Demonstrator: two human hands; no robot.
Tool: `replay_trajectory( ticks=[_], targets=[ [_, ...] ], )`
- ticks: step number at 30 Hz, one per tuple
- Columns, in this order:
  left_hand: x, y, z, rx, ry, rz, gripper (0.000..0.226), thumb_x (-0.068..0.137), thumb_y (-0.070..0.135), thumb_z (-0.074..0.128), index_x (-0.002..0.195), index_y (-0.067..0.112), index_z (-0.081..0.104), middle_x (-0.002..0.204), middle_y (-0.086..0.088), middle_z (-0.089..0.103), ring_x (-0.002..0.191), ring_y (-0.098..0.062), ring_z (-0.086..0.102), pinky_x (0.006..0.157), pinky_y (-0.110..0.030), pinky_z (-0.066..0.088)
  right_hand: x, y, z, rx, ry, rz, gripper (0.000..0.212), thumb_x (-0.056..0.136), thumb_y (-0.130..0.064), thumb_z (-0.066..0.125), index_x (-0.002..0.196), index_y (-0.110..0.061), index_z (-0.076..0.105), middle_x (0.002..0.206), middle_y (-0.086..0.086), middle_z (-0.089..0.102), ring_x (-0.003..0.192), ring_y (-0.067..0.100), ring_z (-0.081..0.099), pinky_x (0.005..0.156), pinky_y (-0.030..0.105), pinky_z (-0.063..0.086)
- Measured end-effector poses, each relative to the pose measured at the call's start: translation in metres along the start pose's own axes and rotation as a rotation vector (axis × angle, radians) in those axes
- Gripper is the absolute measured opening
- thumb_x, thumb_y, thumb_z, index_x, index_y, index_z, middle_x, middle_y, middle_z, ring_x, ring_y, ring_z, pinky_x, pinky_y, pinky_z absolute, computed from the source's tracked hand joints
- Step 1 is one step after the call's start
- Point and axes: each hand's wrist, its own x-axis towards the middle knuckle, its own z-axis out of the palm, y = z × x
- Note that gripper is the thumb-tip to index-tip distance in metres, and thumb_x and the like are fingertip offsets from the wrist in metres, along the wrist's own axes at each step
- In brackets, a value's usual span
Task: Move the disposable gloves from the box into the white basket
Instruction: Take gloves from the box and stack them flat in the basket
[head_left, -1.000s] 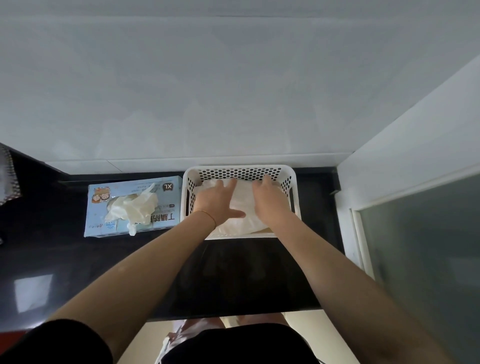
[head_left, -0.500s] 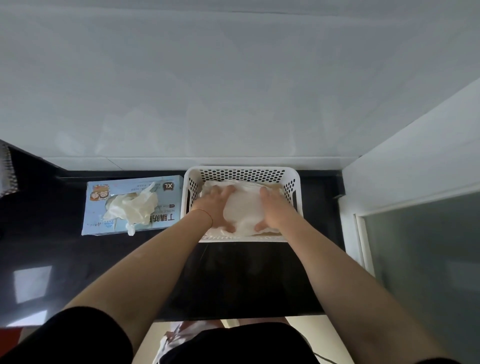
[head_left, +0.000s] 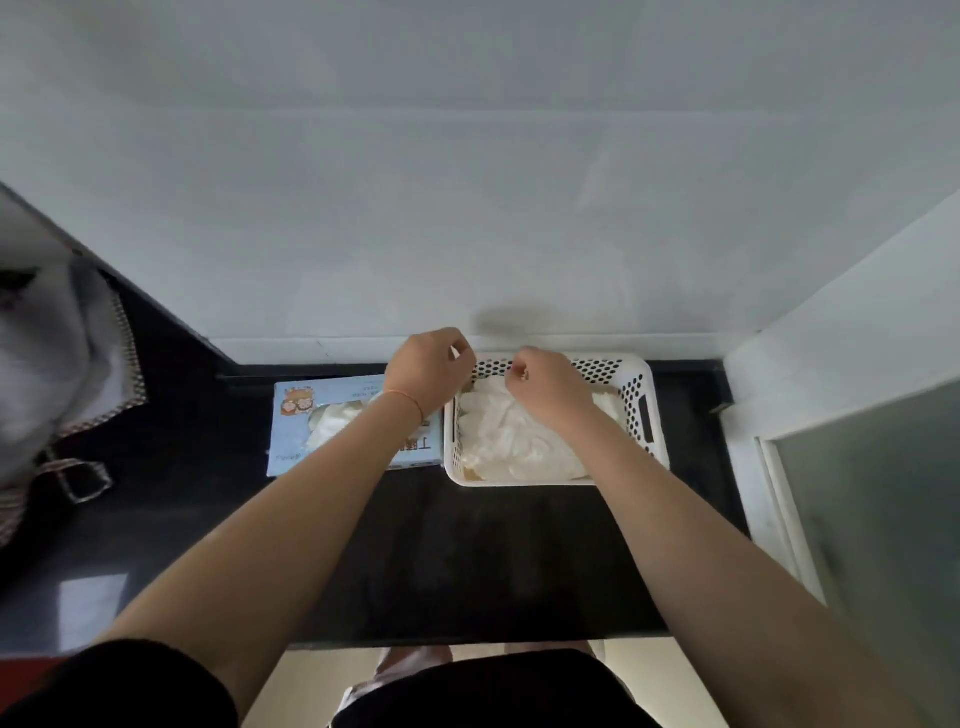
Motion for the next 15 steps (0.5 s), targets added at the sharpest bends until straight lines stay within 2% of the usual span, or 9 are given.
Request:
replay_trajectory(
  ticks=[4, 7, 9, 11, 13, 15],
  targets=[
    [-0.014, -0.041, -0.037, 0.035, -0.006, -0.042, 0.014, 0.091, 0.027, 0.051, 0.084, 0.023, 0.063, 0.071, 0.007, 0.062, 0.072, -0.019, 0.059, 0.063, -0.028, 0.049, -0.007, -0.06, 0.018, 0.115, -0.06, -0.08, 0.016, 0.096, -0.024, 0.052, 0.089, -0.015, 0.064, 0.079, -0.001, 0.063, 0.069, 0.018, 0.058, 0.06, 0.028, 0.042],
    [-0.022, -0.074, -0.059, 0.064, -0.067, -0.088, 0.019, 0.091, 0.025, 0.048, 0.083, 0.016, 0.064, 0.08, -0.001, 0.065, 0.074, -0.021, 0.058, 0.063, -0.029, 0.046, -0.012, -0.099, 0.036, 0.148, -0.121, -0.106, 0.022, 0.096, -0.035, 0.056, 0.09, -0.015, 0.065, 0.081, -0.001, 0.063, 0.074, 0.018, 0.059, 0.06, 0.028, 0.04],
    [-0.025, -0.092, -0.066, 0.065, -0.119, -0.095, 0.022, 0.09, 0.024, 0.046, 0.084, 0.013, 0.063, 0.085, -0.003, 0.066, 0.076, -0.021, 0.056, 0.063, -0.03, 0.043, -0.015, -0.116, 0.049, 0.155, -0.178, -0.098, 0.031, 0.088, -0.047, 0.064, 0.094, -0.016, 0.062, 0.084, -0.004, 0.061, 0.076, 0.016, 0.057, 0.062, 0.029, 0.04],
    [-0.028, -0.106, -0.073, 0.057, -0.162, -0.092, 0.025, 0.092, 0.024, 0.045, 0.091, 0.011, 0.066, 0.093, -0.004, 0.067, 0.082, -0.021, 0.058, 0.066, -0.028, 0.043, -0.018, -0.129, 0.062, 0.13, -0.228, -0.086, 0.041, 0.079, -0.05, 0.073, 0.097, -0.018, 0.055, 0.086, -0.006, 0.057, 0.079, 0.016, 0.056, 0.064, 0.032, 0.041],
    [-0.031, -0.114, -0.079, 0.06, -0.2, -0.074, 0.024, 0.093, 0.024, 0.047, 0.1, 0.015, 0.068, 0.098, 0.002, 0.065, 0.085, -0.019, 0.059, 0.07, -0.026, 0.043, -0.02, -0.137, 0.073, 0.085, -0.234, -0.076, 0.036, 0.078, -0.043, 0.073, 0.095, -0.019, 0.052, 0.083, -0.008, 0.052, 0.079, 0.018, 0.055, 0.064, 0.033, 0.04],
    [-0.032, -0.118, -0.083, 0.055, -0.222, -0.05, 0.022, 0.092, 0.027, 0.05, 0.103, 0.02, 0.068, 0.097, 0.007, 0.059, 0.083, -0.014, 0.056, 0.073, -0.024, 0.042, -0.019, -0.142, 0.078, 0.054, -0.193, -0.066, 0.02, 0.085, -0.034, 0.066, 0.092, -0.02, 0.053, 0.085, -0.008, 0.054, 0.081, 0.018, 0.056, 0.065, 0.031, 0.041]
  ],
)
